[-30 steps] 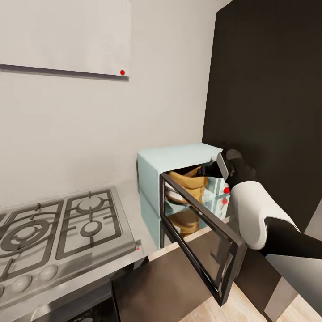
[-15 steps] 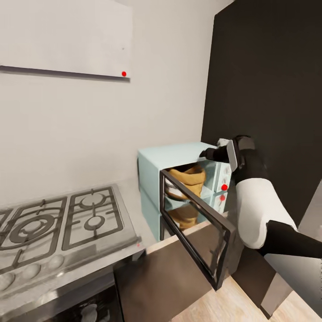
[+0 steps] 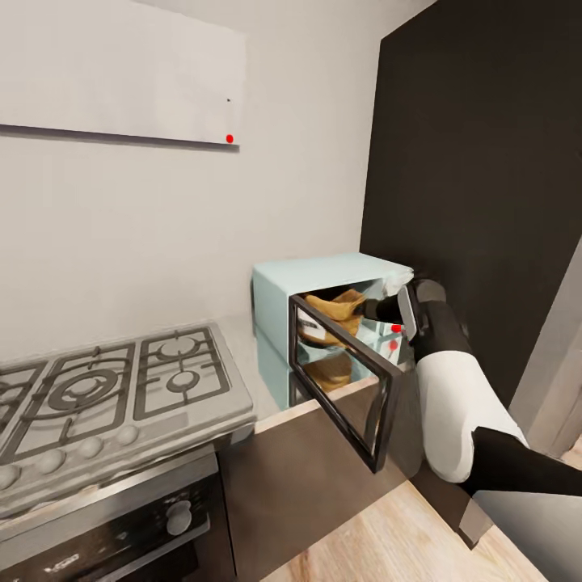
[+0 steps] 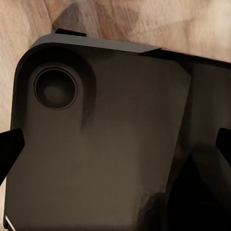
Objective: In the kitchen, take the popcorn bag from the countertop, put it into the microwave, and heat it until the popcorn is cooked so the cooked popcorn ends up inside the bag.
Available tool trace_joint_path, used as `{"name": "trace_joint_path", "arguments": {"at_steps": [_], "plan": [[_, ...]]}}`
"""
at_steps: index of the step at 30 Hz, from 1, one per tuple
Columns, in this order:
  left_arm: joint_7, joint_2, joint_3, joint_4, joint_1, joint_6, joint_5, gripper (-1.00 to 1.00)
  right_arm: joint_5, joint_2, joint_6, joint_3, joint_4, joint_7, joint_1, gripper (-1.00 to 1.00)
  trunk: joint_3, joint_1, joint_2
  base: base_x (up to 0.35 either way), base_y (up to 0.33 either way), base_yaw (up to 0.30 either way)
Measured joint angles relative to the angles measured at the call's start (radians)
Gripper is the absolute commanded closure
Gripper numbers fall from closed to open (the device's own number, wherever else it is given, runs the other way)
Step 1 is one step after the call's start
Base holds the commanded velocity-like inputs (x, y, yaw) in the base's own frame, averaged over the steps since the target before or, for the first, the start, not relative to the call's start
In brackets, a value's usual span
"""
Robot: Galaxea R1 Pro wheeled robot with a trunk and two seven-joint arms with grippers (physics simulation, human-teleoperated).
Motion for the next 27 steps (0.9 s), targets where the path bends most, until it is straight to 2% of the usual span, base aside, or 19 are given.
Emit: {"name": "trace_joint_path", "arguments": {"at_steps": [2, 5, 7, 9, 10, 11, 13, 16, 18, 19, 20, 22, 25, 27], "plan": [[0.0, 0.0, 0.0, 0.0, 0.0, 0.0, 0.0, -1.0, -0.001, -0.036, 0.0, 0.005, 0.001, 0.006, 0.043, -1.0, 0.0, 0.0, 0.0, -0.001, 0.0, 0.0], [0.0, 0.0, 0.0, 0.0, 0.0, 0.0, 0.0, -1.0, -0.007, -0.072, 0.0, 0.027, 0.003, 0.051, 0.071, -1.0, 0.0, 0.0, 0.0, 0.0, 0.0, 0.0], [0.0, 0.0, 0.0, 0.0, 0.0, 0.0, 0.0, -1.0, -0.005, -0.117, 0.0, 0.046, 0.002, 0.185, 0.089, -1.0, 0.0, 0.0, 0.0, 0.0, 0.0, 0.0], [0.0, 0.0, 0.0, 0.0, 0.0, 0.0, -0.001, -1.0, -0.004, -0.151, 0.001, 0.118, 0.002, 0.298, 0.115, -1.0, 0.0, 0.0, 0.0, 0.0, 0.0, 0.0], [0.0, 0.0, 0.0, 0.0, 0.0, 0.0, -0.001, -1.0, -0.002, -0.179, 0.0, 0.165, 0.002, 0.371, 0.132, -1.0, 0.0, 0.0, 0.0, 0.0, 0.0, 0.0], [0.0, 0.0, -0.001, 0.0, 0.0, 0.0, -0.001, -1.0, -0.002, -0.2, 0.001, 0.193, 0.002, 0.439, 0.144, -1.0, 0.0, 0.0, 0.0, 0.0, 0.0, 0.0], [0.0, 0.0, -0.002, 0.0, 0.0, 0.0, -0.002, -1.0, 0.001, -0.218, -0.014, 0.213, 0.002, 0.528, 0.153, -1.0, 0.0, 0.0, 0.0, 0.0, 0.0, 0.0], [0.0, 0.0, -0.003, -0.001, 0.0, 0.0, -0.002, -1.0, 0.002, -0.222, -0.062, 0.221, -0.003, 0.569, 0.172, -1.0, 0.0, 0.0, 0.0, 0.0, 0.0, 0.0], [0.0, 0.0, -0.003, 0.0, 0.0, 0.0, -0.002, -1.0, -0.004, -0.22, -0.168, 0.222, -0.011, 0.578, 0.201, -1.0, 0.0, 0.0, 0.0, 0.0, 0.0, 0.0], [0.0, 0.0, -0.003, 0.0, 0.0, 0.0, -0.002, -1.0, -0.006, -0.22, -0.25, 0.221, -0.013, 0.578, 0.216, -1.0, 0.0, 0.0, 0.0, 0.0, 0.0, 0.0], [0.0, 0.0, -0.003, 0.0, 0.0, 0.0, -0.002, -1.0, -0.007, -0.219, -0.278, 0.219, -0.014, 0.577, 0.22, -1.0, 0.0, 0.0, 0.0, 0.0, 0.0, 0.0], [0.0, 0.0, -0.002, 0.0, 0.0, 0.0, -0.002, -1.0, -0.009, -0.215, -0.299, 0.217, -0.039, 0.573, 0.224, -1.0, 0.0, 0.0, 0.0, 0.0, 0.0, 0.0], [0.0, 0.0, -0.002, -0.001, 0.0, 0.0, -0.002, -1.0, -0.008, -0.209, -0.303, 0.215, -0.144, 0.567, 0.225, -1.0, 0.0, 0.0, 0.0, 0.0, 0.0, 0.0], [0.0, 0.0, -0.002, 0.0, 0.0, 0.0, -0.002, -1.0, -0.007, -0.206, -0.303, 0.215, -0.164, 0.567, 0.225, -1.0, 0.0, 0.0, 0.0, 0.0, 0.0, 0.0]]}}
